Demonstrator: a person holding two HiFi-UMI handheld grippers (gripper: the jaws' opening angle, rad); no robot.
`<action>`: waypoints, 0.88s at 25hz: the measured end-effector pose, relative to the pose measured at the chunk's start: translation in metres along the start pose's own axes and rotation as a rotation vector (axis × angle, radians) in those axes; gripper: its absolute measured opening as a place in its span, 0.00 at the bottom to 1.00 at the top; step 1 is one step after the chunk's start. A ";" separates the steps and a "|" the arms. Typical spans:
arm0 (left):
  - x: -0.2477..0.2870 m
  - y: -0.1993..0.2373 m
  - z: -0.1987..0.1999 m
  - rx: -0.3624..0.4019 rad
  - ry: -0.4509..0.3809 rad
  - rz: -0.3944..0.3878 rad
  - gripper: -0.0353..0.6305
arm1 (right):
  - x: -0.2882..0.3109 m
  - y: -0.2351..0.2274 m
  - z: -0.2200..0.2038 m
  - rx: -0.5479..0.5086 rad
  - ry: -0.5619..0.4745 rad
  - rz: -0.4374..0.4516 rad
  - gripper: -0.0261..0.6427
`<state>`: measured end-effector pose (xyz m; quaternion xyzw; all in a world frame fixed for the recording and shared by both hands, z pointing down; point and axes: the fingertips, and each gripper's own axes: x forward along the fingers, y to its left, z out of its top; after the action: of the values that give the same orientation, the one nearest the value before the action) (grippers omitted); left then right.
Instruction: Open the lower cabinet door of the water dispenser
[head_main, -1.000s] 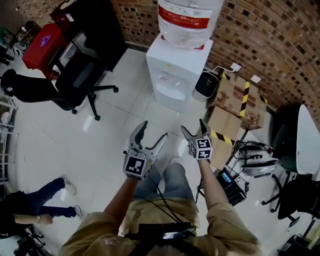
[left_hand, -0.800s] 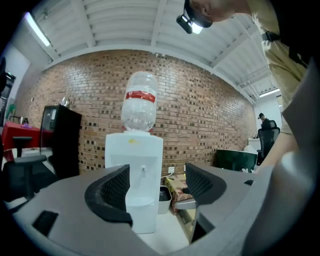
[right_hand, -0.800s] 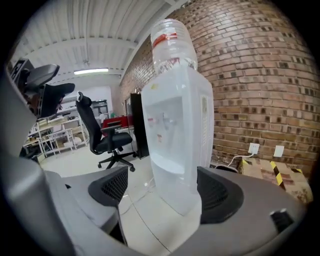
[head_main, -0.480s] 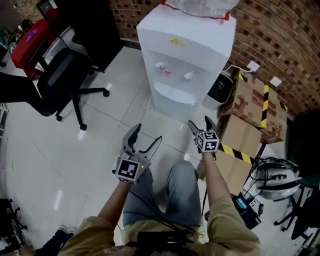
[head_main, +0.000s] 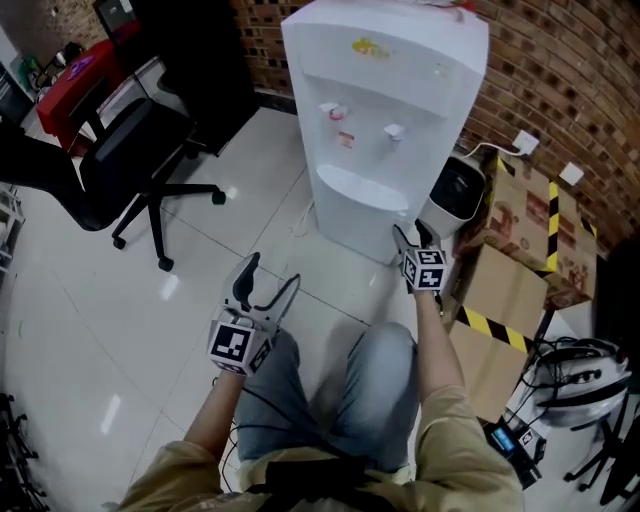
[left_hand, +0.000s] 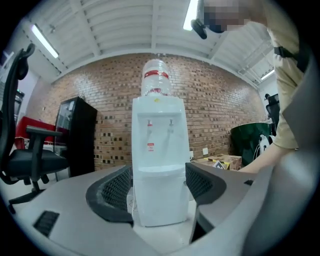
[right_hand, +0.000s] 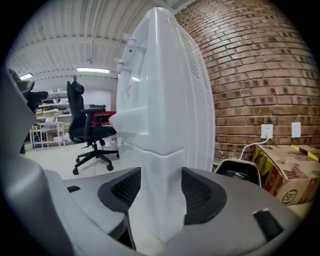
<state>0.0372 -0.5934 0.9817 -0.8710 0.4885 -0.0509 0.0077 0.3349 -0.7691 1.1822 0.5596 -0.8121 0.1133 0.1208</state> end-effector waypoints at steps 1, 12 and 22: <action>-0.004 0.003 -0.001 0.003 0.010 0.005 0.56 | 0.000 -0.001 0.000 0.000 0.000 -0.013 0.42; 0.001 -0.004 -0.013 -0.030 -0.003 -0.045 0.54 | -0.057 0.070 -0.019 -0.130 0.019 0.265 0.22; 0.004 -0.014 -0.032 -0.052 -0.013 -0.099 0.54 | -0.082 0.227 -0.034 -0.204 0.048 0.739 0.18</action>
<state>0.0480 -0.5883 1.0144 -0.8943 0.4460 -0.0329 -0.0141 0.1533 -0.6074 1.1771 0.2114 -0.9631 0.0809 0.1457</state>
